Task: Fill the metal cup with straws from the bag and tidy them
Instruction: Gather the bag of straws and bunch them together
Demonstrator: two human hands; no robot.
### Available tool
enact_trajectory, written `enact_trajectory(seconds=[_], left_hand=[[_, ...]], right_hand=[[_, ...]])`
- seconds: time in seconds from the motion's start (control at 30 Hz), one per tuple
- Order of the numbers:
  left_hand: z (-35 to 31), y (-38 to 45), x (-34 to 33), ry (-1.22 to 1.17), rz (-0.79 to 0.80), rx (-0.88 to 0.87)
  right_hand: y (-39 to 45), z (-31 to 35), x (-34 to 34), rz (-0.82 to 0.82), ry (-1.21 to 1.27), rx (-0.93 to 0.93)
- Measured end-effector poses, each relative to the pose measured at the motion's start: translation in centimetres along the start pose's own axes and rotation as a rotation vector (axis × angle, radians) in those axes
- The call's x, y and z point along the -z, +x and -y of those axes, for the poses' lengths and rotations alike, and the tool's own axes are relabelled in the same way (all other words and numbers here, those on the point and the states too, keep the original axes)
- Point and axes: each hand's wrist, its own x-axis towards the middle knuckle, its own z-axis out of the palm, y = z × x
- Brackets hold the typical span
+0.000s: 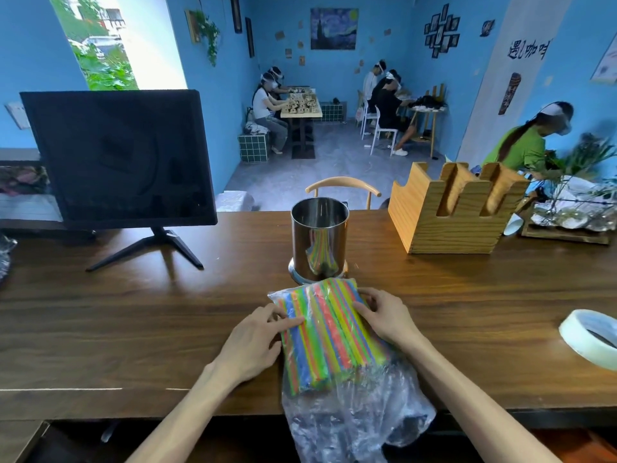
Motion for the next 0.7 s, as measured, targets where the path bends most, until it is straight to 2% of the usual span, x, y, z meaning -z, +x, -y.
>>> enact_trajectory(seconds=[0.17, 0.4, 0.57, 0.7], left_hand=[[-1.0, 0.3, 0.2, 0.122, -0.061, -0.118], [-2.8, 1.3, -0.4, 0.035, -0.074, -0.228], [-4.2, 0.6, -1.6, 0.081, -0.248, -0.208], [-5.9, 0.6, -3.0, 0.155, -0.365, -0.149]], right_hand=[[2.1, 2.1, 0.5, 0.165, -0.046, 0.043], [2.0, 5.6, 0.8, 0.36, -0.104, 0.201], [2.3, 7.6, 1.8, 0.477, -0.148, 0.27], [2.4, 9.6, 1.5, 0.497, -0.167, 0.281]])
